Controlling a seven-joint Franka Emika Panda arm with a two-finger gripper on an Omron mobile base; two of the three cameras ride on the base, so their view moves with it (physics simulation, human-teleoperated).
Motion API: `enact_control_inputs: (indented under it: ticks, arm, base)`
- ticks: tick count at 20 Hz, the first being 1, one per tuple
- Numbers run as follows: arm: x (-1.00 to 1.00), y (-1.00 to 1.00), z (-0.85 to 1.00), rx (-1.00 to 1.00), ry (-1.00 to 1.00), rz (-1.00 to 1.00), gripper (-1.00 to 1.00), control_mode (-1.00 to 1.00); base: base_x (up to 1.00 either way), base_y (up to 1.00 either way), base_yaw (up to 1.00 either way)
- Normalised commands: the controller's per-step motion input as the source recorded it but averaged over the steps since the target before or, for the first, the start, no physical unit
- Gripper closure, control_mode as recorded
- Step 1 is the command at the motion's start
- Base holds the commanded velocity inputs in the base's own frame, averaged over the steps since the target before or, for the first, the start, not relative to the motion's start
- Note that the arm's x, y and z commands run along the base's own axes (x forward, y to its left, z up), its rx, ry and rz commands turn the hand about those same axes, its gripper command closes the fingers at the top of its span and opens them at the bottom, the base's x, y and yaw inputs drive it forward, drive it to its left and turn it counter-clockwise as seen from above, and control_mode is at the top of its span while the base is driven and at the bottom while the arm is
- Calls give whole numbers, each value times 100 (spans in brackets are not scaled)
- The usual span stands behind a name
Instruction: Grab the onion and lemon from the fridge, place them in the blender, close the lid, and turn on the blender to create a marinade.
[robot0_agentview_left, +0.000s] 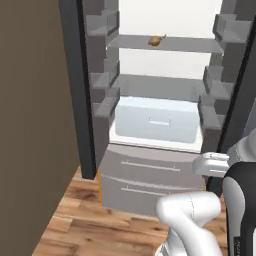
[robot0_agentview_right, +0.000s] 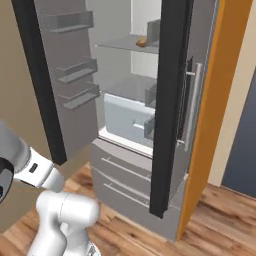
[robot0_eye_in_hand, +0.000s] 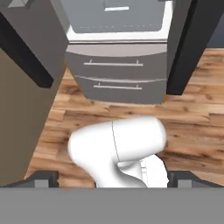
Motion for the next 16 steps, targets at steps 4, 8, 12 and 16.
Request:
enact_control_inputs:
  ticks: [4, 8, 12, 16]
  arm:
    - [0, 0, 0, 0, 0, 0, -100, 100]
    - [0, 0, 0, 0, 0, 0, -100, 100]
    - [0, 0, 0, 0, 0, 0, -100, 100]
    - [0, 0, 0, 0, 0, 0, -100, 100]
  base:
    - [80, 40, -42]
    - [78, 25, -41]
    - [69, 20, -35]
    - [63, 28, -29]
